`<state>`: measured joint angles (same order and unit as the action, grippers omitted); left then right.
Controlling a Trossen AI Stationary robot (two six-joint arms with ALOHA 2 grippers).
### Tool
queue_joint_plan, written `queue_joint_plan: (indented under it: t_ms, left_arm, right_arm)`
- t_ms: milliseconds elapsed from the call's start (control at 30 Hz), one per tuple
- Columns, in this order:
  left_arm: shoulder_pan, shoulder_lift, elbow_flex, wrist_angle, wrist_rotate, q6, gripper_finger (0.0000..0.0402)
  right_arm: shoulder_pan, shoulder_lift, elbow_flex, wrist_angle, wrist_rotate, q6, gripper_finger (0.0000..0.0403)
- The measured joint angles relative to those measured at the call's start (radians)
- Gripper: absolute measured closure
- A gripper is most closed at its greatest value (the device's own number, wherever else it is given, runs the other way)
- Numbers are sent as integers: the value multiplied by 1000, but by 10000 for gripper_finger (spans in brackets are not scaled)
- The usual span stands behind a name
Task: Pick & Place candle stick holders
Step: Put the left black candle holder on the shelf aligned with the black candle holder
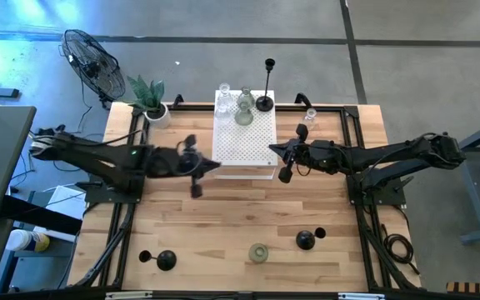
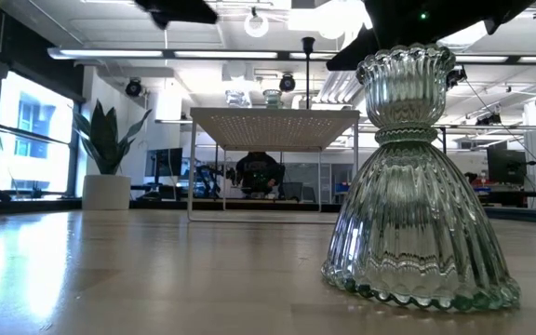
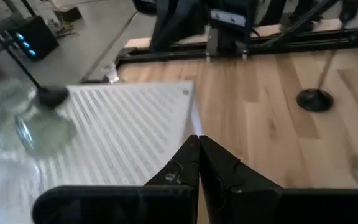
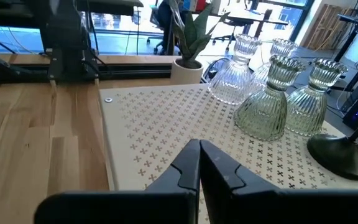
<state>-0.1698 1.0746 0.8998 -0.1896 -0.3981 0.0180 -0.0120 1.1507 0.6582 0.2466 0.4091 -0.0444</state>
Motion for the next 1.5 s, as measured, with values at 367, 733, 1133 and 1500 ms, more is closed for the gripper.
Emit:
queue_joint_plan:
  t_ms: [367, 733, 1133, 1500]
  left_arm:
    - [-171, -112, -41, -368, 98, -339, 401]
    - [-644, -118, -50, -776, -38, -893, 401]
    - [-1095, -103, -190, -732, -37, -1458, 401]
    - [-1293, 5, -218, -526, -257, -1620, 393]
  right_arm:
    - [0, 0, 0, 5, 0, 22, 403]
    - [0, 0, 0, 14, -1, 23, 403]
    - [38, 0, 0, 41, 2, 21, 403]
    - [67, 0, 0, 67, 2, 18, 403]
